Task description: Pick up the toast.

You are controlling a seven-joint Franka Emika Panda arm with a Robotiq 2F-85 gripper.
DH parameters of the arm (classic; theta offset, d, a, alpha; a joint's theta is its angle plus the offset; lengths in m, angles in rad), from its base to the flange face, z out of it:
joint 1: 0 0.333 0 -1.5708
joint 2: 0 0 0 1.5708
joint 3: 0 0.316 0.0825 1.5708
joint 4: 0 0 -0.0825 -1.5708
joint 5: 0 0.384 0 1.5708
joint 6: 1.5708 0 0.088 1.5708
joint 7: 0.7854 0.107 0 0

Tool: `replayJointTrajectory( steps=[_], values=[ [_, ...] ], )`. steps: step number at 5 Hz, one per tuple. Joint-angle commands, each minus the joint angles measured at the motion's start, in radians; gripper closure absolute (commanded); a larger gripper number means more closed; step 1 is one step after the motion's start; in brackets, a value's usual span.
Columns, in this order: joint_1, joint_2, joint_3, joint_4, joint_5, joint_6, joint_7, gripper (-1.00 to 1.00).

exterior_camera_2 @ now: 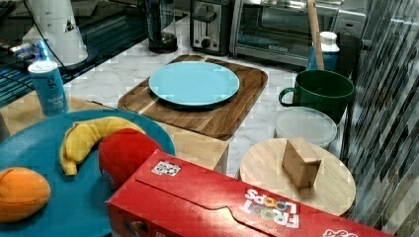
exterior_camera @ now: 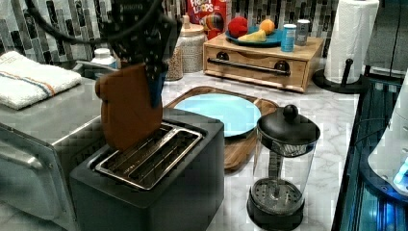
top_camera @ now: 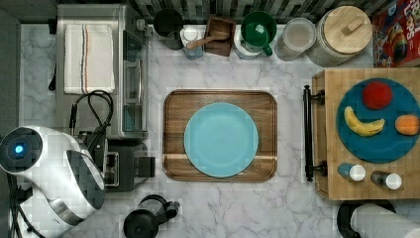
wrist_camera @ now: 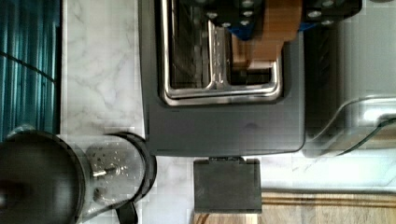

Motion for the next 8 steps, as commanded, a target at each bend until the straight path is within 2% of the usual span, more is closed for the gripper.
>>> replayJointTrajectory(
  steps=[1,2,3,4,5,6,7,8],
  values=[
    [-0.101,-0.121,-0.111,0.188,0.048,-0.165,-0.257,1.0],
    [-0.101,-0.127,-0.159,0.12,-0.002,-0.176,-0.336,1.0],
    [-0.132,-0.097,-0.197,0.071,-0.04,-0.209,-0.403,1.0],
    [-0.159,-0.148,-0.235,-0.051,-0.096,-0.156,-0.501,1.0],
    [-0.183,-0.251,-0.304,-0.206,-0.092,-0.06,-0.651,1.0],
    [-0.201,-0.287,-0.361,-0.255,-0.118,-0.056,-0.752,1.0],
    [-0.199,-0.326,-0.394,-0.311,-0.155,0.003,-0.749,1.0],
    [-0.208,-0.339,-0.384,-0.327,-0.177,0.05,-0.696,1.0]
  ],
)
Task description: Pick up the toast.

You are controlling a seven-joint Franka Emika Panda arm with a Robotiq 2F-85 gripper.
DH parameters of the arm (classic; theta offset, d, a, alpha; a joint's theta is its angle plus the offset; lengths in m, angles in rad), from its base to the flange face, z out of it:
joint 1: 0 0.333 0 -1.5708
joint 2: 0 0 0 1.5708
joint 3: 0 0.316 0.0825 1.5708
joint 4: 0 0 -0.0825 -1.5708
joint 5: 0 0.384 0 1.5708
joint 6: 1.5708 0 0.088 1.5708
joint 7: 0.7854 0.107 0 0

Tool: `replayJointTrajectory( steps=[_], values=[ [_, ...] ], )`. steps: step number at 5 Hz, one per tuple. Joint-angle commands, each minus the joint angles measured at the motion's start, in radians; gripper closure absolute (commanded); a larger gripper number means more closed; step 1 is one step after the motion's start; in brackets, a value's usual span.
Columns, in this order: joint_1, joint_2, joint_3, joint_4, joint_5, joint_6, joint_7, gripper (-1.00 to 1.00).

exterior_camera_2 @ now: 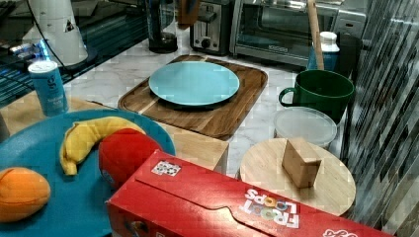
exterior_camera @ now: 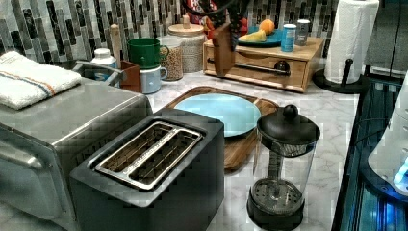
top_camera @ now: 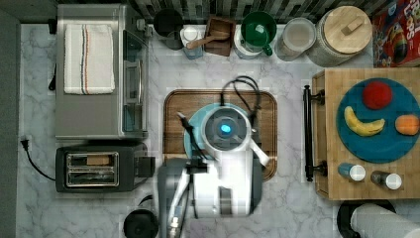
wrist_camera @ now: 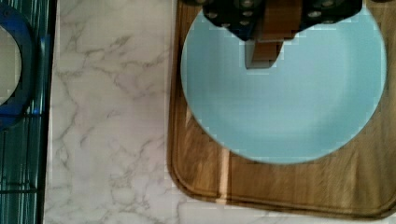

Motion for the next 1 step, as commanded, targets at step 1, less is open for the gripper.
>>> replayJointTrajectory(
  steps=[1],
  values=[
    [0.027,-0.104,0.041,-0.028,-0.04,0.114,0.036,1.0]
  ],
)
